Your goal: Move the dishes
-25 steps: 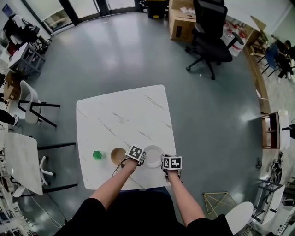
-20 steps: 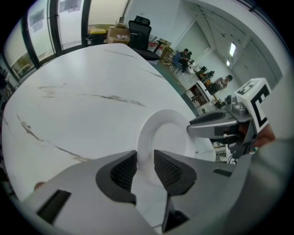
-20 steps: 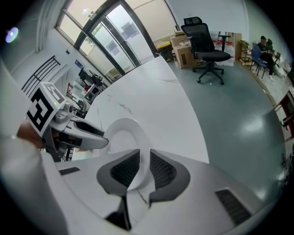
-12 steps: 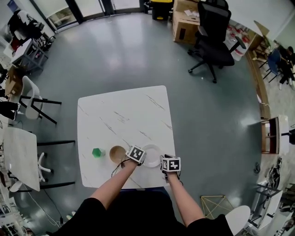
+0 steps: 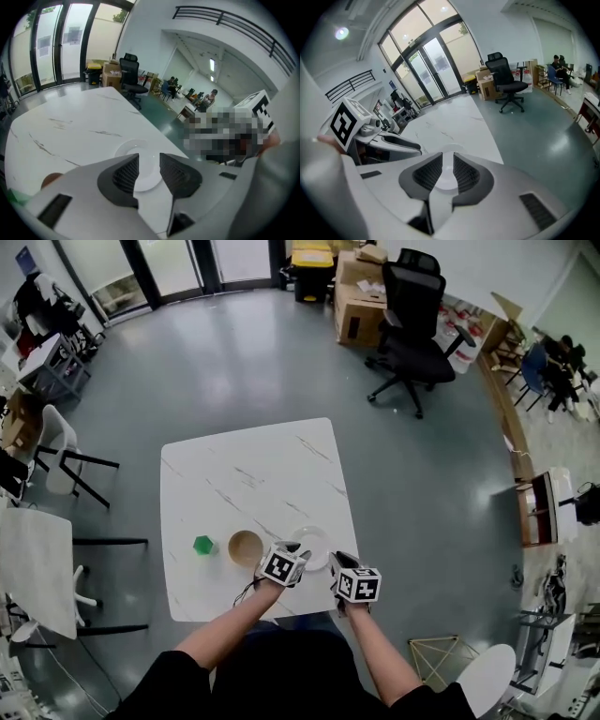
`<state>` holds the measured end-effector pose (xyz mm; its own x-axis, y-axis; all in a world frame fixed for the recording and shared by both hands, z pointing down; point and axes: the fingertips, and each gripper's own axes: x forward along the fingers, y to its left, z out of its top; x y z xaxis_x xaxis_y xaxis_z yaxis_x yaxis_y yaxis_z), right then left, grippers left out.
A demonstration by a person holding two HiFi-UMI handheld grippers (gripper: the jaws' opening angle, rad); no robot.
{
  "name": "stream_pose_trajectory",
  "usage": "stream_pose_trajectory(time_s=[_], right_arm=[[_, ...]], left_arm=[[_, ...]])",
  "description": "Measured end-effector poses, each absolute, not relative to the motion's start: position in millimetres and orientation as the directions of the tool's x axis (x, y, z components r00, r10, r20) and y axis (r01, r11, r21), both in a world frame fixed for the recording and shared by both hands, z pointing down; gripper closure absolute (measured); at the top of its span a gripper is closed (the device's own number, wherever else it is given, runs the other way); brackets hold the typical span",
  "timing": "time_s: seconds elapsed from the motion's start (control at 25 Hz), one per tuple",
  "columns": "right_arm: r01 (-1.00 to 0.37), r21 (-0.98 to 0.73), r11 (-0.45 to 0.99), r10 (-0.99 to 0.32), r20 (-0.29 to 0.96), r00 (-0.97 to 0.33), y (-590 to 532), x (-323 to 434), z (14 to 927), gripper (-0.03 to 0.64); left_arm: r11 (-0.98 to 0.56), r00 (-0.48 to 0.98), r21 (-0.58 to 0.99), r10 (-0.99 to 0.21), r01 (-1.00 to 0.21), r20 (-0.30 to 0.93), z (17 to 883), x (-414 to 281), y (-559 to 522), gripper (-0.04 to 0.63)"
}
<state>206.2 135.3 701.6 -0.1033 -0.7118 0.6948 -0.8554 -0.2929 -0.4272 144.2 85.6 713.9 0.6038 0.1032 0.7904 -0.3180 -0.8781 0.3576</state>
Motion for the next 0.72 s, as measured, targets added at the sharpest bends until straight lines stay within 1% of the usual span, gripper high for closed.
stream_pose_trajectory(time_s=[0.08, 0.16, 0.28, 0.44, 0.56, 0.72], right_arm=[[-0.856, -0.426, -0.292, -0.748, 0.660, -0.074, 144.2, 186.2, 675.6, 0.550], [-0.870, -0.409, -0.275, -0.775, 0.630, -0.051, 154.0, 161.9, 652.0, 0.567], [-0.904, -0.366, -0.219, -0.817, 0.576, -0.036, 167.7, 113.9, 616.2, 0.592], [-0.954, -0.268, -0.133, -0.862, 0.507, -0.022, 191.7, 40.1, 565.7, 0.600], [-0.975, -0.208, -0.083, -0.876, 0.481, -0.028, 206.1, -1.2, 537.2, 0.600], [-0.985, -0.166, -0.039, -0.884, 0.465, -0.043, 222.8, -41.7, 513.3, 0.600]], left_arm=[[-0.877, 0.680, 0.377, 0.081, -0.299, 0.728, 682.6, 129.8, 101.6, 0.464], [-0.876, 0.756, 0.387, 0.042, -0.287, 0.654, 651.5, 107.8, 118.8, 0.540], [-0.885, 0.833, 0.360, -0.052, -0.294, 0.551, 612.9, 60.0, 141.7, 0.574], [-0.854, 0.879, 0.360, -0.203, -0.374, 0.432, 566.3, -13.3, 163.4, 0.578], [-0.828, 0.895, 0.385, -0.282, -0.409, 0.345, 533.2, -54.1, 178.9, 0.578], [-0.830, 0.887, 0.324, -0.383, -0.454, 0.259, 496.2, -96.5, 197.4, 0.578]])
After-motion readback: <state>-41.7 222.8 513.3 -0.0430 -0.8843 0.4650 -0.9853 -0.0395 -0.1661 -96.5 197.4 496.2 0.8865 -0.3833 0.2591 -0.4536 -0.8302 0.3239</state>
